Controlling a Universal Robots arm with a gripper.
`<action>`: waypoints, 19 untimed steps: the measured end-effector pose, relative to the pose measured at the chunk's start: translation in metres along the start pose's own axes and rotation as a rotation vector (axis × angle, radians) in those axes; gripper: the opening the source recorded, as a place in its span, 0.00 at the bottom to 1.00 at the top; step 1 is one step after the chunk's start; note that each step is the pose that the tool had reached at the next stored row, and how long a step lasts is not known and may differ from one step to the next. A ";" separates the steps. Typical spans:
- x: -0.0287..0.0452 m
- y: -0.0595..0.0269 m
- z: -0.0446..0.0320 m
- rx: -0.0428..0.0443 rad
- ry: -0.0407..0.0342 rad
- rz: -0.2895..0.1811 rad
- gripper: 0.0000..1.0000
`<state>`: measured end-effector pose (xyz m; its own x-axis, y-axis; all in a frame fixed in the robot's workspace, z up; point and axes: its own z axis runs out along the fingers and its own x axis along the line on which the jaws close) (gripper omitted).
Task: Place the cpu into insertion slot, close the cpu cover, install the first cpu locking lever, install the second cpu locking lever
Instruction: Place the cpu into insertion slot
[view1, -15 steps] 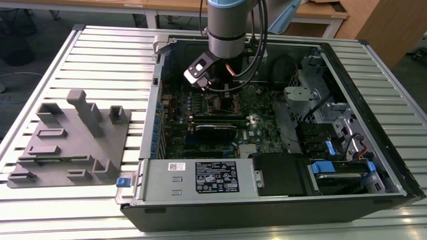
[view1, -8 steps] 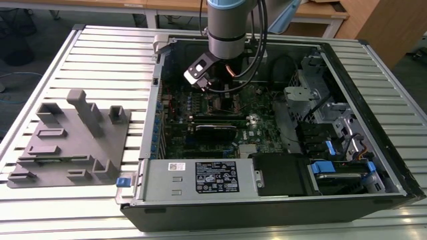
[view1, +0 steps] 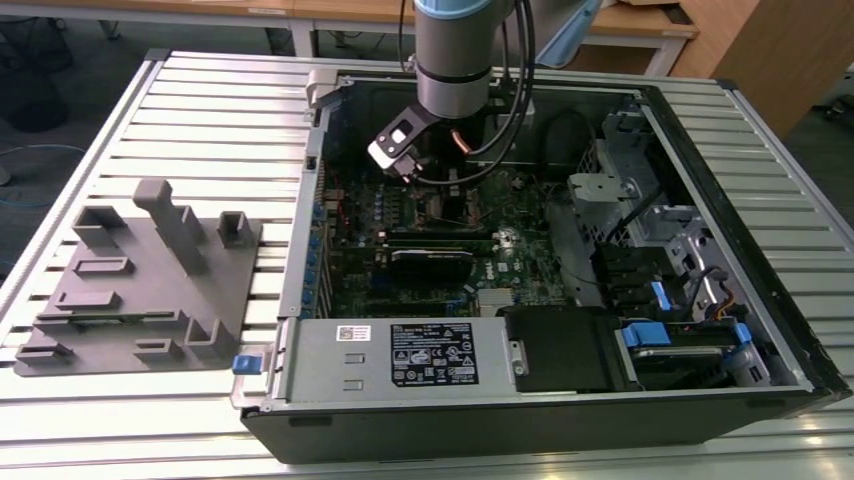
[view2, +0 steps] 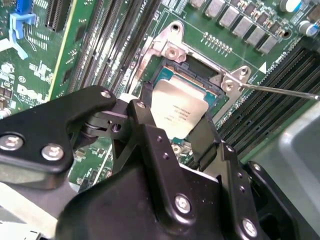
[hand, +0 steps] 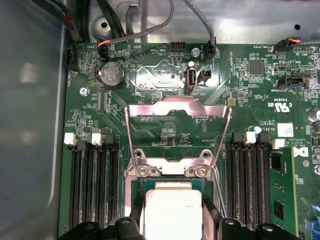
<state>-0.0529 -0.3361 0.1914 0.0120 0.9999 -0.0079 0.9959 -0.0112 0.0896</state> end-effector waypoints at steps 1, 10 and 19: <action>0.0002 0.0002 -0.0011 -0.0005 0.0012 0.000 0.54; -0.0003 -0.0008 -0.0057 -0.0004 -0.0013 0.000 0.54; -0.0003 -0.0036 -0.0005 -0.0013 -0.0016 0.000 0.54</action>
<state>-0.0565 -0.3364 0.1916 0.0120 0.9999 -0.0095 0.9958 -0.0111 0.0909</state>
